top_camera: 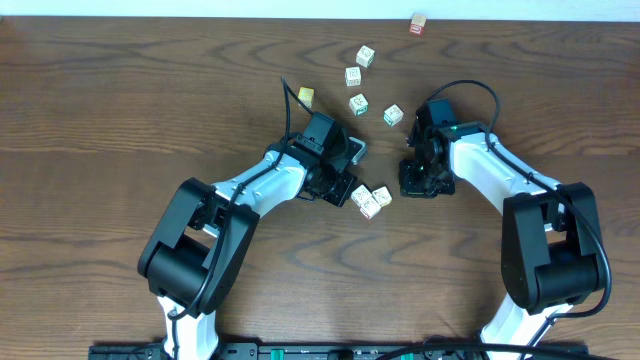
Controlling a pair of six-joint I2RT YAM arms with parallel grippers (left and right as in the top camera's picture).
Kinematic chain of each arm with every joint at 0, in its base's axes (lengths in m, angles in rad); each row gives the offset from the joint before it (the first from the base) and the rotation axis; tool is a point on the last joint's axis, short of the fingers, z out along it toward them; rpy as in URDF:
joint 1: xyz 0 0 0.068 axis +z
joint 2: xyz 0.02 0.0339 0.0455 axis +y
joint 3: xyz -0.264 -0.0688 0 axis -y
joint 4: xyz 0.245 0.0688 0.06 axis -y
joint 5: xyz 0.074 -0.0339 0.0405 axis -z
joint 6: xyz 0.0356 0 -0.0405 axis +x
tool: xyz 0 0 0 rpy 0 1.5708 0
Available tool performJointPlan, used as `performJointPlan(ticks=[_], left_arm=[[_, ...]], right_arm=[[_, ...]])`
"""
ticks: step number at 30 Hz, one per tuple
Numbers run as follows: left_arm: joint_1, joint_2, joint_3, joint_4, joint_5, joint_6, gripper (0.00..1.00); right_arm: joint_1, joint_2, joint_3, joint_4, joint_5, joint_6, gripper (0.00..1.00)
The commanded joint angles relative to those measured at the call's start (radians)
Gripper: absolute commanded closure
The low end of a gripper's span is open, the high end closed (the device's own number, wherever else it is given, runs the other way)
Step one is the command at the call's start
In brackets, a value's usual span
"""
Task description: Lift 3 blocks
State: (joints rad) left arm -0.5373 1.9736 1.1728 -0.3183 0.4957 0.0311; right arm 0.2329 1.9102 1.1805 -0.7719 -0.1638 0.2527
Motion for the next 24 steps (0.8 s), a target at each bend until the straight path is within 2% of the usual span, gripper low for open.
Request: performJointPlan(ticks=[1,8,15,21,24], left_arm=[[0.003,0.005,-0.013,-0.012,0.010,0.018,0.93],[0.004,0.005,-0.013,-0.014,0.008,0.018,0.93],[0.018,-0.004,-0.013,-0.010,-0.128,-0.018,0.93],[0.116,-0.064,-0.013,-0.003,-0.236,-0.090,0.93],[0.180,-0.102,-0.013,-0.027,-0.239,-0.096,0.93]], right_arm=[[-0.002,0.007,-0.006,-0.001,0.002,0.004,0.99],[-0.002,0.007,-0.006,-0.041,-0.016,0.005,0.99],[0.025,0.007,-0.006,-0.129,-0.081,0.004,0.99],[0.116,0.007,-0.006,-0.158,-0.082,0.005,0.99],[0.156,0.007,-0.006,-0.154,-0.081,0.026,0.99]])
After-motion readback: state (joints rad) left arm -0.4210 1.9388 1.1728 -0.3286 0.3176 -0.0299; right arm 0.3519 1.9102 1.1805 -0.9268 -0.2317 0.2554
